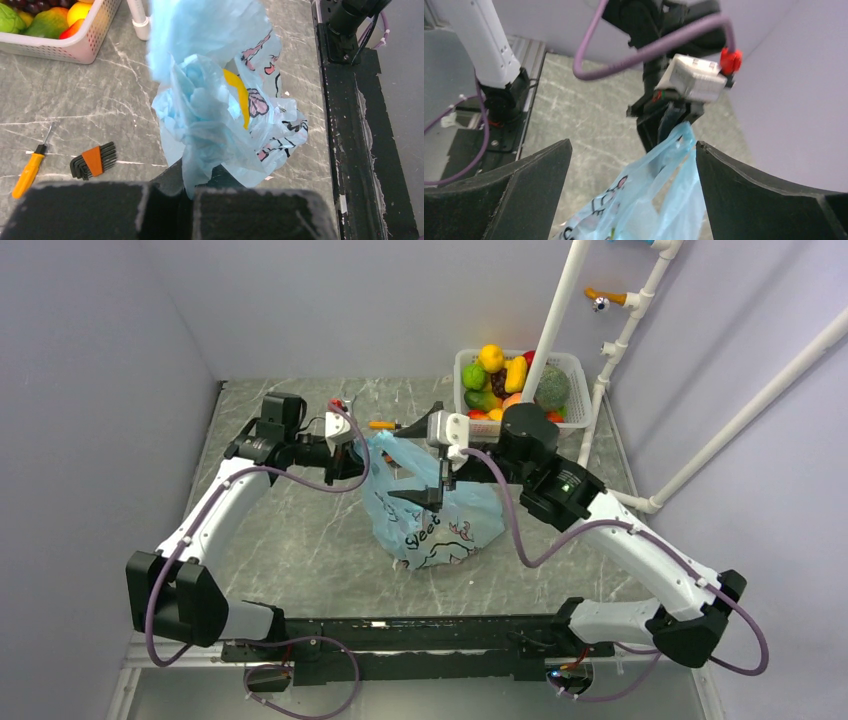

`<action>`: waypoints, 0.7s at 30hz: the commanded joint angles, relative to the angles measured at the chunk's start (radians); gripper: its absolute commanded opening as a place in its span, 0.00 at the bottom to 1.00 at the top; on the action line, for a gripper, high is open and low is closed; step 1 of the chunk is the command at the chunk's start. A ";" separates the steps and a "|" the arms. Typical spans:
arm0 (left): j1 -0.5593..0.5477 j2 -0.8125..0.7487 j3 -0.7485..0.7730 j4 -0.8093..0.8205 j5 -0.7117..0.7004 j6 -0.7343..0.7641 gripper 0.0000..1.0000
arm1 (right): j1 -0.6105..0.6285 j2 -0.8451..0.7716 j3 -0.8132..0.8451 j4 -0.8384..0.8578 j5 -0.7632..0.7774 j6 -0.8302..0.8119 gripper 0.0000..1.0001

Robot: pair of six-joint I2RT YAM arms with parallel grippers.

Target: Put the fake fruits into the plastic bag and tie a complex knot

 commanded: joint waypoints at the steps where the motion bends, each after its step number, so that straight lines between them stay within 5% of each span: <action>1: 0.004 0.019 0.057 -0.019 0.014 0.021 0.00 | 0.002 -0.017 0.075 0.101 -0.013 -0.111 0.98; 4: 0.004 0.041 0.083 -0.041 0.015 0.039 0.00 | -0.024 0.010 0.144 0.079 0.065 -0.043 0.99; 7: 0.004 0.054 0.111 -0.068 0.017 0.060 0.00 | -0.158 0.047 0.198 -0.124 0.043 0.059 0.99; 12: 0.004 0.066 0.133 -0.064 0.016 0.052 0.00 | -0.334 0.025 0.072 -0.325 -0.039 0.048 0.99; 21: -0.033 0.064 0.166 -0.118 -0.042 0.131 0.00 | -0.355 0.080 -0.081 -0.263 -0.107 0.114 1.00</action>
